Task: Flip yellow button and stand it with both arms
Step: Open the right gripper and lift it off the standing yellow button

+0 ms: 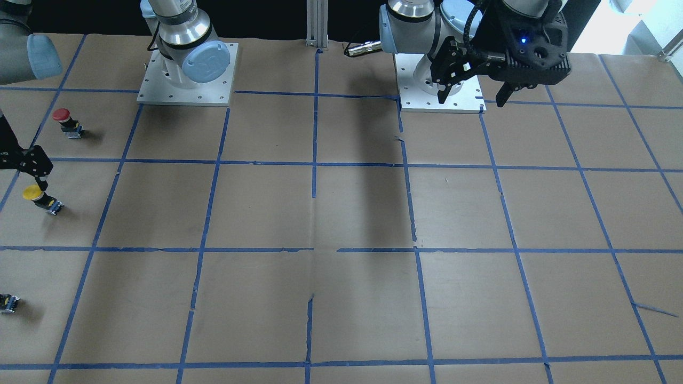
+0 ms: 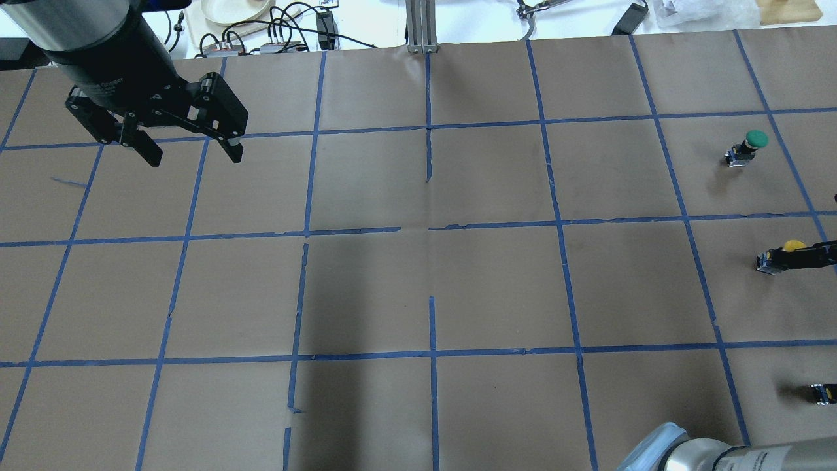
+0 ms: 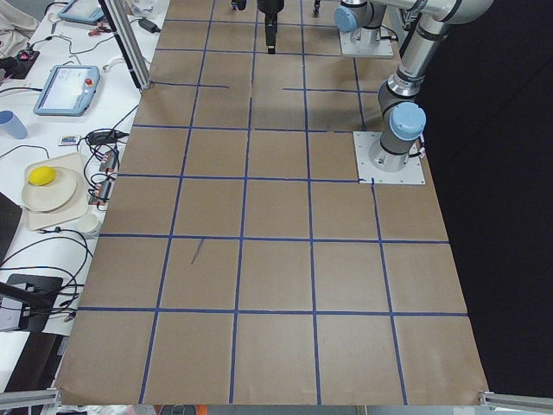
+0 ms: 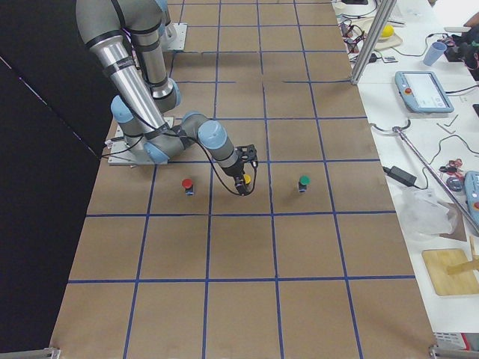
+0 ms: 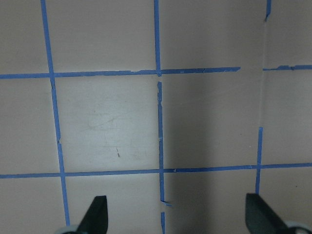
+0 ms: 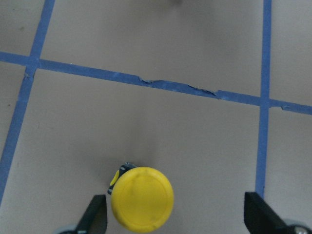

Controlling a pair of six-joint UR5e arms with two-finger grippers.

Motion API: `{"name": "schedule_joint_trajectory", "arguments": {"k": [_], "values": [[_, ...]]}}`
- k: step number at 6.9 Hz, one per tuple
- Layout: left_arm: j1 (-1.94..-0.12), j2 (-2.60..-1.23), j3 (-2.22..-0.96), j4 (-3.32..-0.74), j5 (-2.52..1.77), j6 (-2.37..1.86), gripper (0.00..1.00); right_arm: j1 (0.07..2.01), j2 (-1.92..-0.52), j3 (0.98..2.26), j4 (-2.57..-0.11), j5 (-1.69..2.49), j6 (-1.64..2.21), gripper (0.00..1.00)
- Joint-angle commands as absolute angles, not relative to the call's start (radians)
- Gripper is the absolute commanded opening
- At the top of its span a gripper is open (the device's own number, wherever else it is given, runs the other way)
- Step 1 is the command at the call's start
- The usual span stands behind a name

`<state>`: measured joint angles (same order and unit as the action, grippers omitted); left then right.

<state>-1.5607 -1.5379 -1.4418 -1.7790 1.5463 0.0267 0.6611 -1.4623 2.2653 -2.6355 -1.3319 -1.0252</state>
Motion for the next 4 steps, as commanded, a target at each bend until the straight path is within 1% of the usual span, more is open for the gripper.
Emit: {"name": "schedule_joint_trajectory", "arguments": {"k": [1, 2, 3, 4], "values": [[-1.562, -1.540, -1.456, -1.773, 1.545, 0.026, 1.00, 0.672, -1.579, 2.203, -2.379, -1.336, -0.898, 0.99], [-1.562, -1.540, -1.456, -1.772, 1.545, 0.026, 1.00, 0.705, -1.623, 2.154, -2.271, -1.342, -0.865, 1.00], [-1.562, -1.540, -1.454, -1.772, 1.543, 0.026, 1.00, 0.742, -1.655, 2.075, -2.134, -1.359, -0.785, 1.00], [-1.562, -1.540, -1.456, -1.772, 1.545, 0.026, 1.00, 0.796, -1.663, 1.946, -1.964, -1.368, -0.712, 1.00]]}}
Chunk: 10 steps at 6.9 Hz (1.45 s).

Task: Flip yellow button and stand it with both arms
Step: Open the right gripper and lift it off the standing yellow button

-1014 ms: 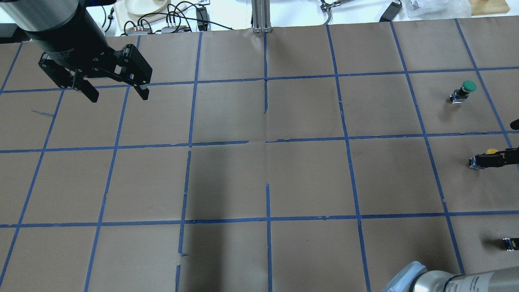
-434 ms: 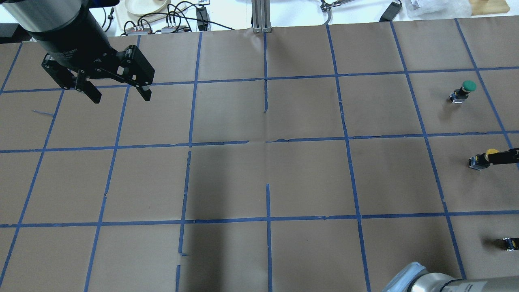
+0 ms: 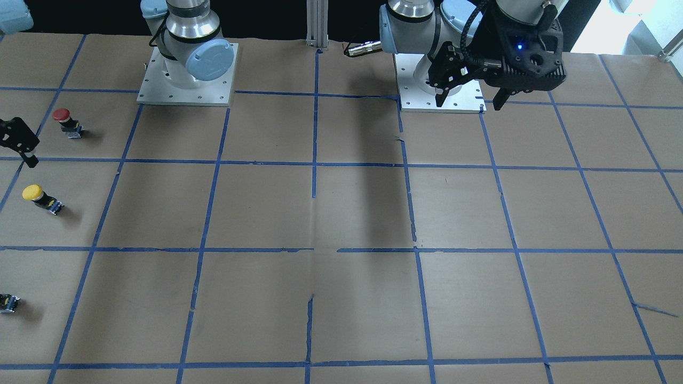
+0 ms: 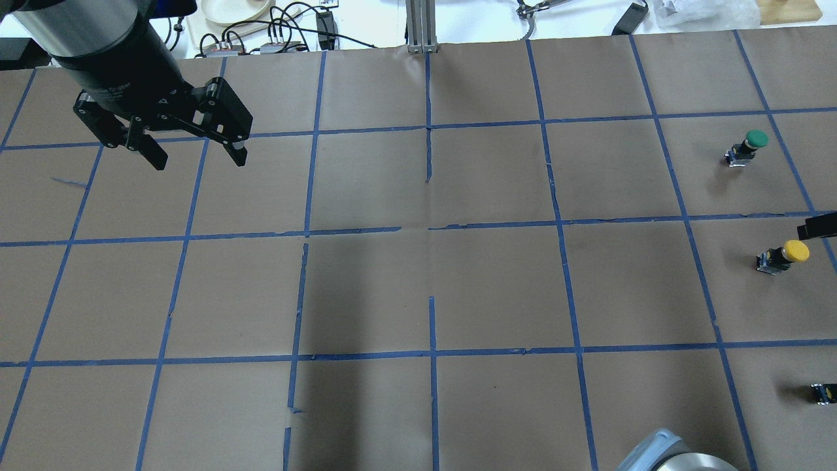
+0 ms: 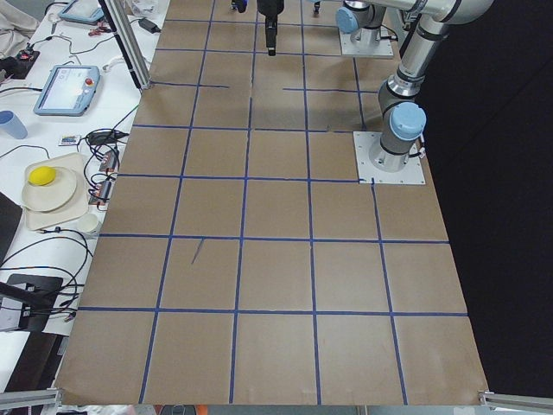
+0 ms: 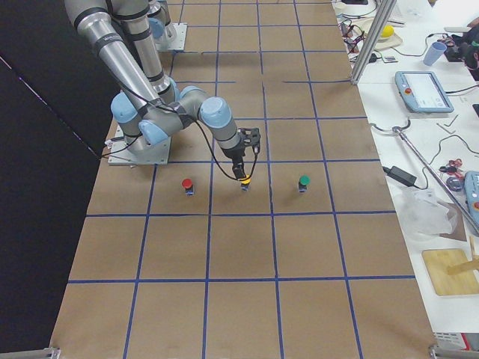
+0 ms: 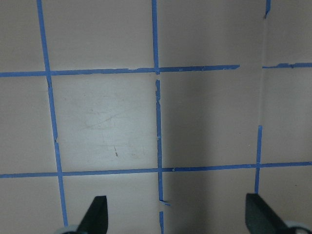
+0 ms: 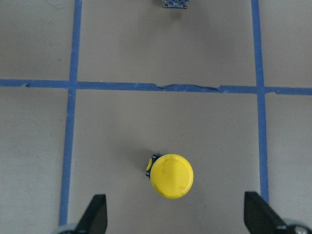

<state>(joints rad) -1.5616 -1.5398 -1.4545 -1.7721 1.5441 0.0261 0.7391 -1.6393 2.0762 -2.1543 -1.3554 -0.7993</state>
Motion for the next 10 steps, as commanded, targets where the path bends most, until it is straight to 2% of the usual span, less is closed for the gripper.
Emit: {"name": "schedule_joint_trajectory", "arguments": {"k": [1, 4, 7, 10], "values": [[-1.562, -1.540, -1.459, -1.772, 1.548, 0.026, 1.00, 0.868, -1.663, 1.828, -1.790, -1.424, -0.592, 1.00], [-1.562, -1.578, -1.446, -1.718, 1.551, 0.025, 1.00, 1.201, -1.675, 1.662, -1.550, -1.524, -0.164, 1.00], [-1.562, -1.577, -1.440, -1.720, 1.557, 0.026, 1.00, 1.492, -1.718, 1.626, -1.407, -1.554, 0.072, 1.00], [-1.562, -1.574, -1.440, -1.720, 1.562, 0.026, 1.00, 1.502, -1.726, 1.651, -1.405, -1.558, 0.073, 1.00]]}}
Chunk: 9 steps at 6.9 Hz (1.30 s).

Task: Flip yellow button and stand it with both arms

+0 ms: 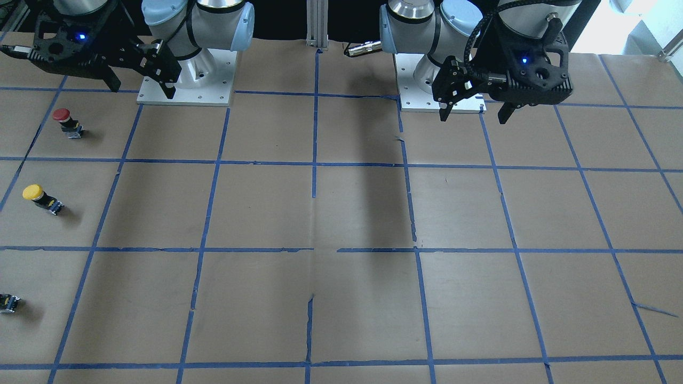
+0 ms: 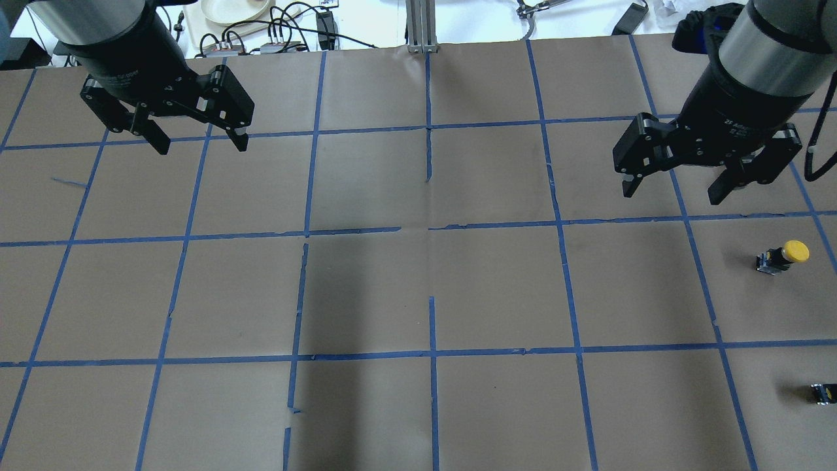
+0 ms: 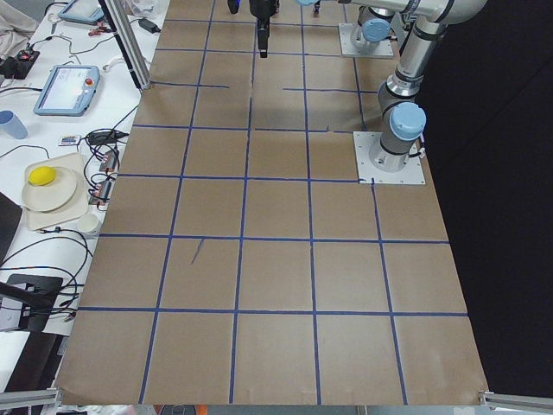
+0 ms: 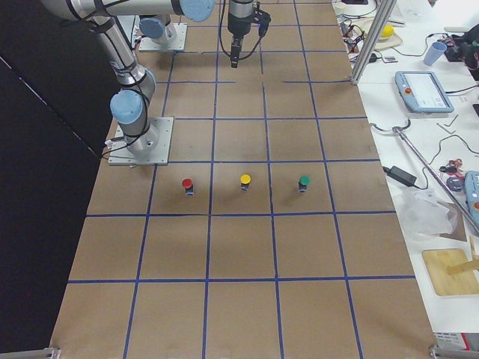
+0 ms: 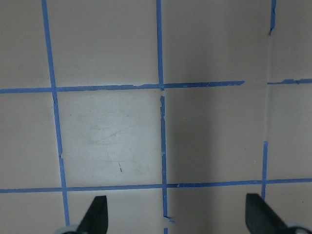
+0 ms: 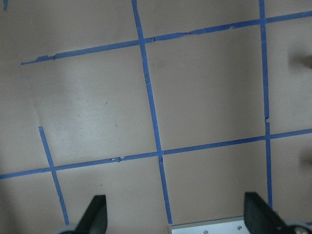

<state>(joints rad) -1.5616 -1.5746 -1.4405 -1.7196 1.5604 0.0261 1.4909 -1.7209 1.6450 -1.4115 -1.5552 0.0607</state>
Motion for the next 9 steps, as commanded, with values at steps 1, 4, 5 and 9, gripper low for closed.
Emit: {"name": "schedule_joint_trajectory", "arguments": {"k": [1, 4, 5, 9], "values": [[-1.562, -1.574, -1.440, -1.720, 1.562, 0.028, 1.00, 1.505, -1.718, 1.654, -1.411, -1.545, 0.078, 1.00], [-1.560, -1.574, -1.446, -1.718, 1.562, 0.034, 1.00, 1.558, -1.717, 1.652, -1.417, -1.551, 0.129, 1.00], [-1.560, -1.574, -1.442, -1.718, 1.563, 0.034, 1.00, 1.562, -1.715, 1.654, -1.416, -1.552, 0.136, 1.00], [-1.560, -1.572, -1.440, -1.718, 1.563, 0.035, 1.00, 1.560, -1.717, 1.654, -1.417, -1.560, 0.127, 1.00]]}}
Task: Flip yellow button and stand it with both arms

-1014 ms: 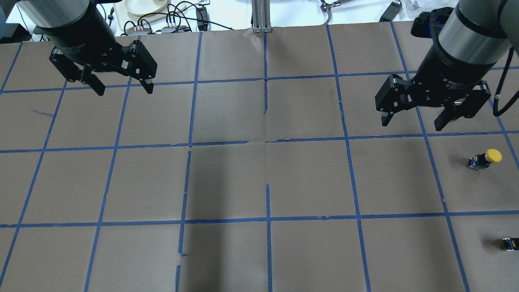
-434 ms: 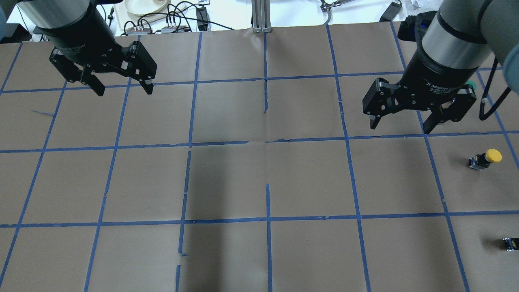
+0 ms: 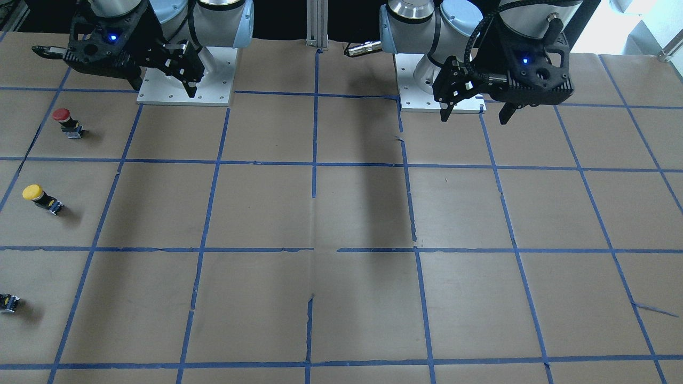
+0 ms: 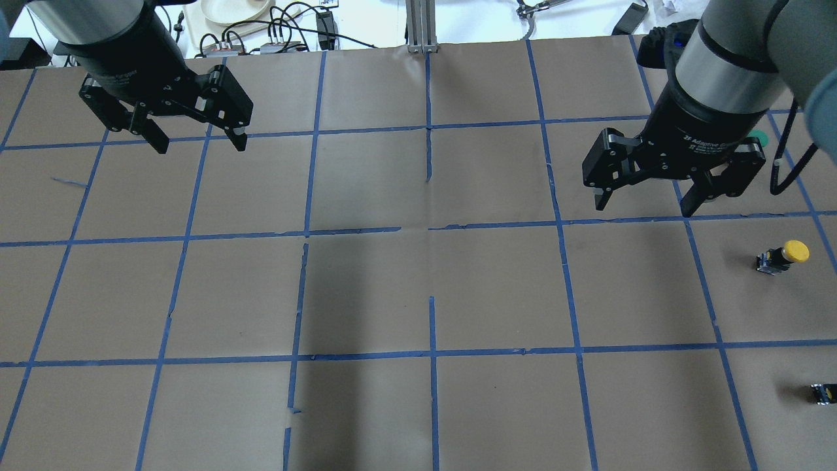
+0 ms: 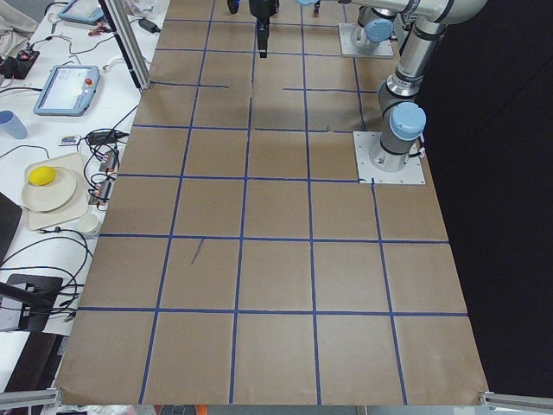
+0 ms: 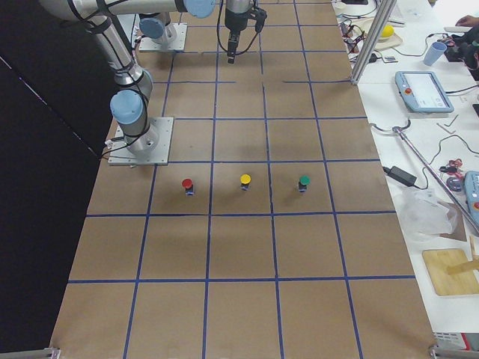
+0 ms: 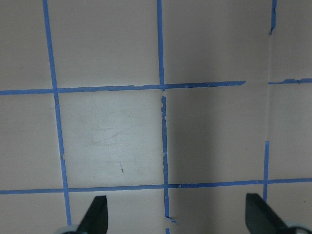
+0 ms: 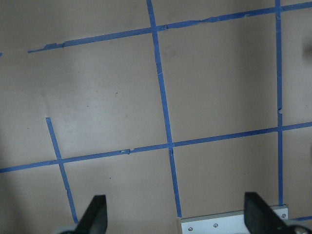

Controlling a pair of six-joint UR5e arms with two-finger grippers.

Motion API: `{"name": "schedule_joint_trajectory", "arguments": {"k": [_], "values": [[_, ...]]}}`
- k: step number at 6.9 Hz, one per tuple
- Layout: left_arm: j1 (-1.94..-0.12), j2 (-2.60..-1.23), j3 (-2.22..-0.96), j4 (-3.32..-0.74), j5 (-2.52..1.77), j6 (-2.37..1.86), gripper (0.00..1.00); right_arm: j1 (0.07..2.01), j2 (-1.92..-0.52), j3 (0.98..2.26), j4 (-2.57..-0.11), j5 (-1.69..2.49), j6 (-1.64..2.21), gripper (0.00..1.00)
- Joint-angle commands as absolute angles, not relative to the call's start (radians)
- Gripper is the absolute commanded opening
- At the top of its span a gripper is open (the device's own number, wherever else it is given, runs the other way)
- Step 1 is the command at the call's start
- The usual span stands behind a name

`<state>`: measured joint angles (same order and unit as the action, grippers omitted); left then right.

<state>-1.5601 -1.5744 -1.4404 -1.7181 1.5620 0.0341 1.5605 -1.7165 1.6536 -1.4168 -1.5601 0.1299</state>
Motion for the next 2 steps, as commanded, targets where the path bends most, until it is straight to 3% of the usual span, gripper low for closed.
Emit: {"name": "schedule_joint_trajectory", "arguments": {"k": [1, 2], "values": [[-1.560, -1.569, -1.443, -1.718, 1.562, 0.040, 1.00, 1.560, -1.717, 1.654, -1.420, -1.560, 0.130, 1.00], [-1.562, -1.577, -1.442, -1.718, 1.563, 0.038, 1.00, 1.560, -1.717, 1.654, -1.420, -1.560, 0.135, 1.00]]}}
